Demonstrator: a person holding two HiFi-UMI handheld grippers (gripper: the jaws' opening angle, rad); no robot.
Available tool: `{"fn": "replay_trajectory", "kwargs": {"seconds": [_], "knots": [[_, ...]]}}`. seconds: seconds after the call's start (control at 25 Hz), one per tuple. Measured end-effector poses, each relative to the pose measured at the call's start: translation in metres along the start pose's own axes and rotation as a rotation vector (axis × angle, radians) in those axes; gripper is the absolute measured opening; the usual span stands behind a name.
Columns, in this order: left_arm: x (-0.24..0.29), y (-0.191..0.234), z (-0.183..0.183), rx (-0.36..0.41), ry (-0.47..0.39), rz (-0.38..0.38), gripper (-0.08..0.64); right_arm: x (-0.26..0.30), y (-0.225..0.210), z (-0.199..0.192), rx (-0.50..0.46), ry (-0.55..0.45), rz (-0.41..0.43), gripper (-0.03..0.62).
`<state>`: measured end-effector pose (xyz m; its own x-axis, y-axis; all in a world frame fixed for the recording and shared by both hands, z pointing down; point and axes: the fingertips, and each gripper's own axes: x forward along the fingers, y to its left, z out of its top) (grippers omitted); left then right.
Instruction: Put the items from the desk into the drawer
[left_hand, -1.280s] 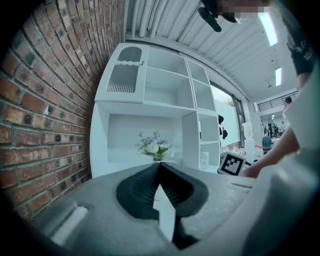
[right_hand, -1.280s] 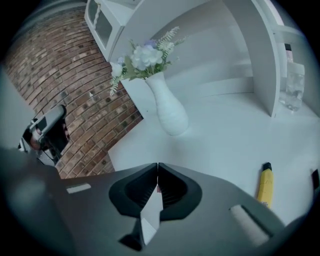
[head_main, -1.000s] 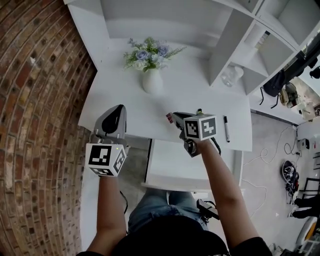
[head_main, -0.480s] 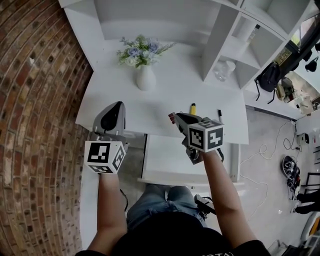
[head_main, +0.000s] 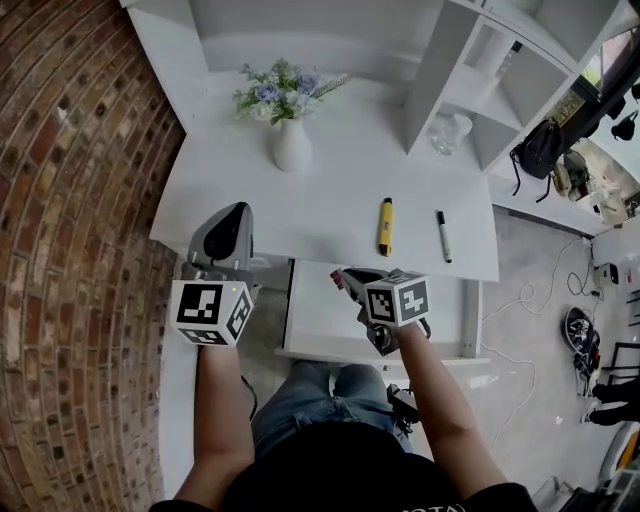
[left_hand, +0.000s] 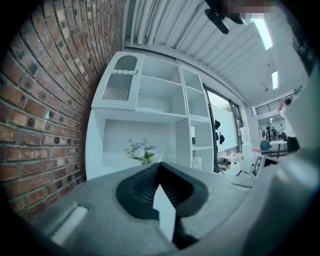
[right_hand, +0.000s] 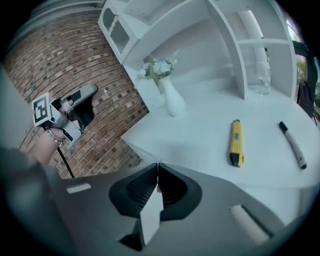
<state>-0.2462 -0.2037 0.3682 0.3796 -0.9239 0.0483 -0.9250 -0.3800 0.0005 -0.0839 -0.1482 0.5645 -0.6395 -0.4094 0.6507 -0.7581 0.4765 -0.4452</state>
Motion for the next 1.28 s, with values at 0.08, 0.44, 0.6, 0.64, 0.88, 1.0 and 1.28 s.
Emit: {"fn": "replay_trajectory", "kwargs": {"seconds": [0.08,0.44,0.6,0.64,0.88,1.0,1.28], "knots": [[-0.001,0.0,-0.002,-0.001,0.006,-0.003,0.004,0.01,-0.003,-0.021,0.049,0.039,0.01,0.018],[0.0,0.001,-0.015,-0.001,0.04,-0.014,0.003,0.049,-0.012,-0.072,0.137,0.142,0.02,0.018],[-0.001,0.005,-0.025,-0.001,0.067,-0.012,0.005,0.072,-0.025,-0.095,0.148,0.191,-0.022,0.02],[-0.001,0.006,-0.027,0.0,0.074,-0.011,0.005,0.078,-0.028,-0.1,0.148,0.206,-0.03,0.019],[-0.007,0.013,-0.04,0.006,0.116,-0.006,0.003,0.107,-0.026,-0.122,0.082,0.275,-0.01,0.02],[-0.009,0.015,-0.046,0.009,0.134,-0.006,0.005,0.117,-0.029,-0.132,0.068,0.31,-0.024,0.02],[-0.009,0.015,-0.052,0.003,0.154,-0.014,0.005,0.121,-0.027,-0.135,0.074,0.314,-0.017,0.304]]}}
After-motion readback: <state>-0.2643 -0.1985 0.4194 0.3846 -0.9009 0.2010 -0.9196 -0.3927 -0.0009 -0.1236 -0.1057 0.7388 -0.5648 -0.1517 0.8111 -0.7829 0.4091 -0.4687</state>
